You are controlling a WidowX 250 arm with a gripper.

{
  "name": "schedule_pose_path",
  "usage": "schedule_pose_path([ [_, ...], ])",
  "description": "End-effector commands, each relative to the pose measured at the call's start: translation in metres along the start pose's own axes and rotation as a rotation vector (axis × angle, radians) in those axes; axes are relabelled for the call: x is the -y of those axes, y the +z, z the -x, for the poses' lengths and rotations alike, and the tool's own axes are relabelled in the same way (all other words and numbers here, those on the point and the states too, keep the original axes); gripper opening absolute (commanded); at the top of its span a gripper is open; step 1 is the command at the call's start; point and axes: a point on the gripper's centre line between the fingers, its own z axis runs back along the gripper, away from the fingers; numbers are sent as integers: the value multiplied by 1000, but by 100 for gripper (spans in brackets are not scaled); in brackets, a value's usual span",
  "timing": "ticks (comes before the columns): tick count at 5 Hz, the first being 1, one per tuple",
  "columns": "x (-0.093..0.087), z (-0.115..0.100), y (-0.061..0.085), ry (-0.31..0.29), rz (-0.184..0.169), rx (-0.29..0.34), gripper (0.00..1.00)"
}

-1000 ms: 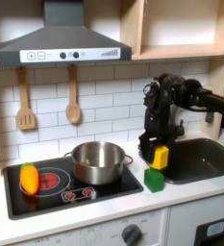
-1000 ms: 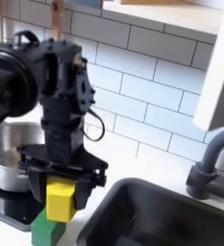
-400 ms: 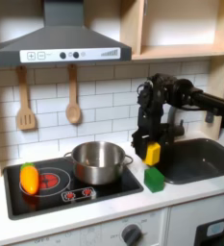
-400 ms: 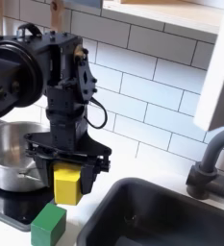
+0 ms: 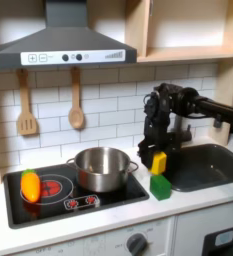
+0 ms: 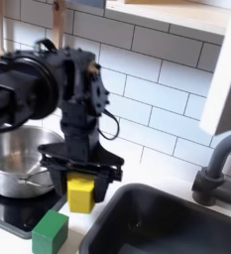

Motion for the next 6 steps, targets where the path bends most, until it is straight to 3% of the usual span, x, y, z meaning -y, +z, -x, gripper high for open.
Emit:
schedule_pose_path([
  [1,5,-2,-17,11,-8,-14,0],
  [6,-12,-21,-23,-13,-51,-22,0],
])
